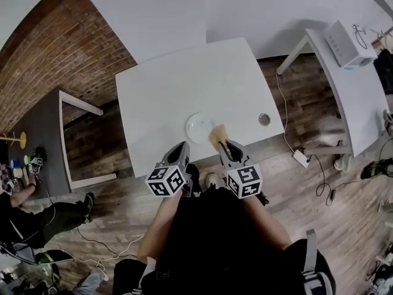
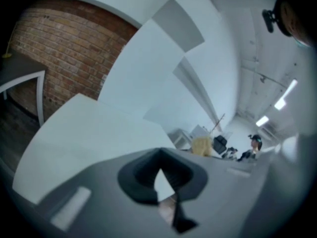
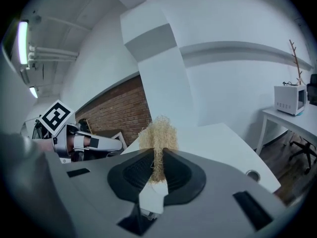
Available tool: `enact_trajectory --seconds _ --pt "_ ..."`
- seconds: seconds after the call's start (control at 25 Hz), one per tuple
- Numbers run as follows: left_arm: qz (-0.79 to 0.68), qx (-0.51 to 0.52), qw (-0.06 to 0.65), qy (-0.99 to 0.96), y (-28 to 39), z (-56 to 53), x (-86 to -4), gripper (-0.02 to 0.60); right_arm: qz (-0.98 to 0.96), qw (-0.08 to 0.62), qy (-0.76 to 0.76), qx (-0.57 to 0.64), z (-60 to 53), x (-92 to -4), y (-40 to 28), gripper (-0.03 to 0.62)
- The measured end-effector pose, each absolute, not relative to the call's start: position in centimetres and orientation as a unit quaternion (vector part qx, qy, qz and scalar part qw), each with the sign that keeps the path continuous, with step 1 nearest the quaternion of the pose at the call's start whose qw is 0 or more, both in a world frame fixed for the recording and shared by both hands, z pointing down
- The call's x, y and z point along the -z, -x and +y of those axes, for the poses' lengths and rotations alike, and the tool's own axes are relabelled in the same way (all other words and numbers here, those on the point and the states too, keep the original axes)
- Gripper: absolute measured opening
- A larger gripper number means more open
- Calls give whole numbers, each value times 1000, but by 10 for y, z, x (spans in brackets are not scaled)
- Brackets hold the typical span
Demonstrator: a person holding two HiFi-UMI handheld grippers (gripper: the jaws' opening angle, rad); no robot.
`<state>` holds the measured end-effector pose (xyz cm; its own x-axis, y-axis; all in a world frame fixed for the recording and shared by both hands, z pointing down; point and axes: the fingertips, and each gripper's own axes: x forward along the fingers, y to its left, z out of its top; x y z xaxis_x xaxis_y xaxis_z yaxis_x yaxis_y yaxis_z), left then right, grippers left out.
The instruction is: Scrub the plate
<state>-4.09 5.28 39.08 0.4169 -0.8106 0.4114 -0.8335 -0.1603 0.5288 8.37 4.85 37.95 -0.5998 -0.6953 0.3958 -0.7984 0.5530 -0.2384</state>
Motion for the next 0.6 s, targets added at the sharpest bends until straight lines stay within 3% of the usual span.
enact_trajectory --seconds 0.28,0.6 --pt "-579 -48 136 -802 29 78 -336 3 -885 85 -425 -170 67 -347 -79 44" --pt "-583 -35 114 -803 22 94 -334 3 -897 73 -408 -152 86 -337 -79 44"
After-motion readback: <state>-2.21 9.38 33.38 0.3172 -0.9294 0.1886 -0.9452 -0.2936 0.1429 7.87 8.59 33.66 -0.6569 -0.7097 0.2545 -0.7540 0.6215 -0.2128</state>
